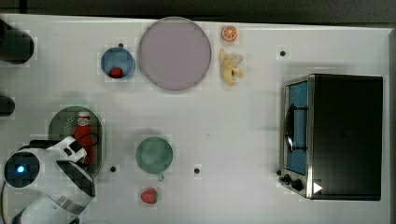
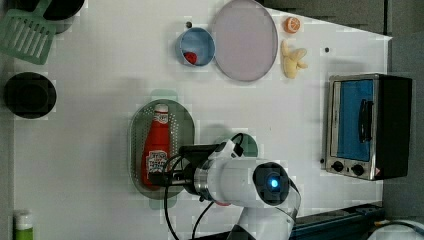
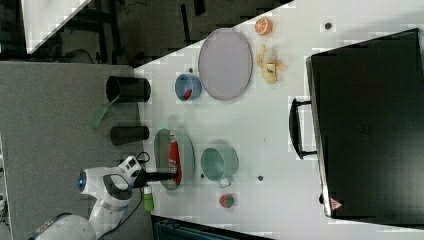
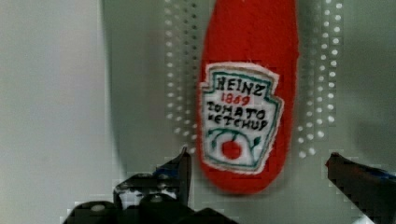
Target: Pick ketchup from strainer and place it on the table
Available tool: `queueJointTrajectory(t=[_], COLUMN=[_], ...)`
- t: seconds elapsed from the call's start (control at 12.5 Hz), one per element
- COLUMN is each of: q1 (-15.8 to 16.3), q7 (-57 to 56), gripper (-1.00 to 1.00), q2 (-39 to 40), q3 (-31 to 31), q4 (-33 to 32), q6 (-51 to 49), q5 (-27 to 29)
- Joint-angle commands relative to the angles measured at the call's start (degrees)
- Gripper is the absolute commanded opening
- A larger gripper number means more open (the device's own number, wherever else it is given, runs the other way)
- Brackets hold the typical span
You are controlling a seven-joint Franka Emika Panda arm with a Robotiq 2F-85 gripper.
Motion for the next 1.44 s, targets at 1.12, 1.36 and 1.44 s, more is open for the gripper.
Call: queueJointTrajectory(t=[1.12, 1.36, 1.44], q1=[4.29, 0.28, -1.25], q7=[12.32, 12.31, 12.29], gripper=[0.21, 0.21, 0.21], q2=[5.18, -1.95, -4.52], q3=[-4.56, 0.98, 2.69], q4=[5.72, 5.32, 5.68], q6=[4.67, 2.97, 1.99], q5=[-10.56, -3.37, -0.14])
